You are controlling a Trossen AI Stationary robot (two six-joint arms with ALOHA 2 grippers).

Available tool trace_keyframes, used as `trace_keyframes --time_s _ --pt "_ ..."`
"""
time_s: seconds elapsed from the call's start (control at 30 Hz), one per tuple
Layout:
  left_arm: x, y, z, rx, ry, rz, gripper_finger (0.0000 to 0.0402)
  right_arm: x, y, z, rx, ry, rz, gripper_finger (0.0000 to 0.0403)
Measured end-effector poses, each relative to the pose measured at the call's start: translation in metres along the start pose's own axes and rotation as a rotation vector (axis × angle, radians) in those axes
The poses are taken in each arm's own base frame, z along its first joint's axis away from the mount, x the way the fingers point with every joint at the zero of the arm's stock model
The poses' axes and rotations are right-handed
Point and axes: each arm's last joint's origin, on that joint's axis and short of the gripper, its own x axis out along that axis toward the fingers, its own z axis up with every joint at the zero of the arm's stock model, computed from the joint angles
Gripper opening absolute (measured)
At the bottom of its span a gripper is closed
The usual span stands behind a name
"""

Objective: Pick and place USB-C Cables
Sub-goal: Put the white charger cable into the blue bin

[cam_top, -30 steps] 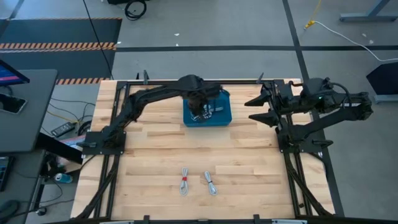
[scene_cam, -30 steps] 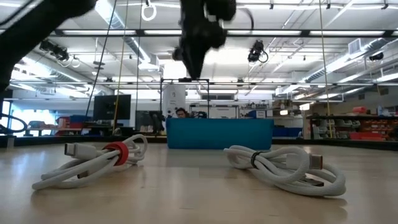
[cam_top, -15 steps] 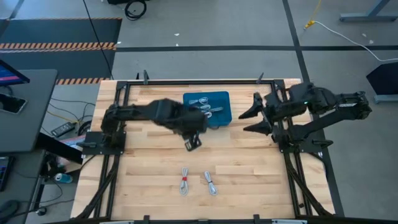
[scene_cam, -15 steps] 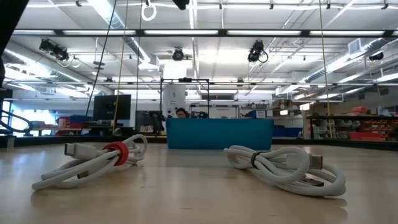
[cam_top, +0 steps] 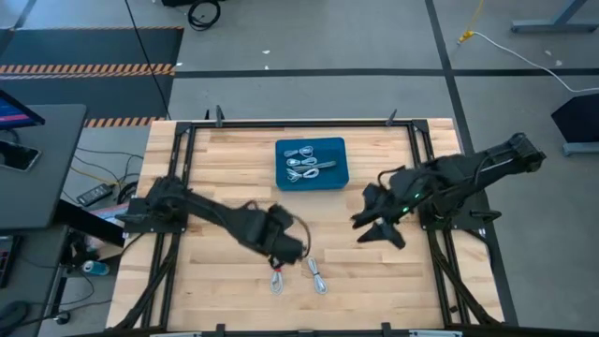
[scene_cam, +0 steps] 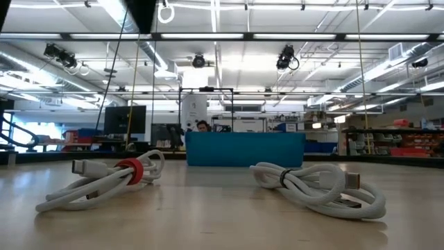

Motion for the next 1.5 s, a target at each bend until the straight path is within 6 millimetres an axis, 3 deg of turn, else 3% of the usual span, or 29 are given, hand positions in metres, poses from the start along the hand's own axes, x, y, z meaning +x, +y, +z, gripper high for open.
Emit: trace_keyframes --time_s 0.3,0.53,0.67,0.8,1.0,1.23,1.5 --pt "0.052 -0.015 -0.061 -0.144 0.241 0.147 0.0073 0.065 -0.013 -0.007 0.104 0.14 -0.113 0.0231" --pt "0.058 -0.041 -0.081 -0.237 0.187 -0.001 0.0077 0.112 -0.015 -0.022 0.139 0.245 -0.12 0.0231" --pt "0.055 -0.055 -0.085 -0.316 0.101 -0.104 0.0087 0.125 -0.02 -0.043 0.17 0.394 -0.221 0.0231" --pt "0.052 -0.065 -0.088 -0.374 0.045 -0.181 0.0094 0.117 -0.028 -0.071 0.181 0.645 -0.415 0.0231" --pt "0.05 -0.071 -0.084 -0.493 -0.019 -0.243 0.0094 0.085 -0.034 -0.099 0.144 0.914 -0.735 0.0231" --pt "0.061 -0.077 -0.08 -0.587 -0.045 -0.244 0.01 0.064 -0.029 -0.114 0.17 0.808 -0.84 0.0231" --pt "0.097 -0.097 -0.078 -0.681 0.061 -0.235 0.0107 0.042 -0.024 -0.12 0.235 0.557 -0.937 0.0231"
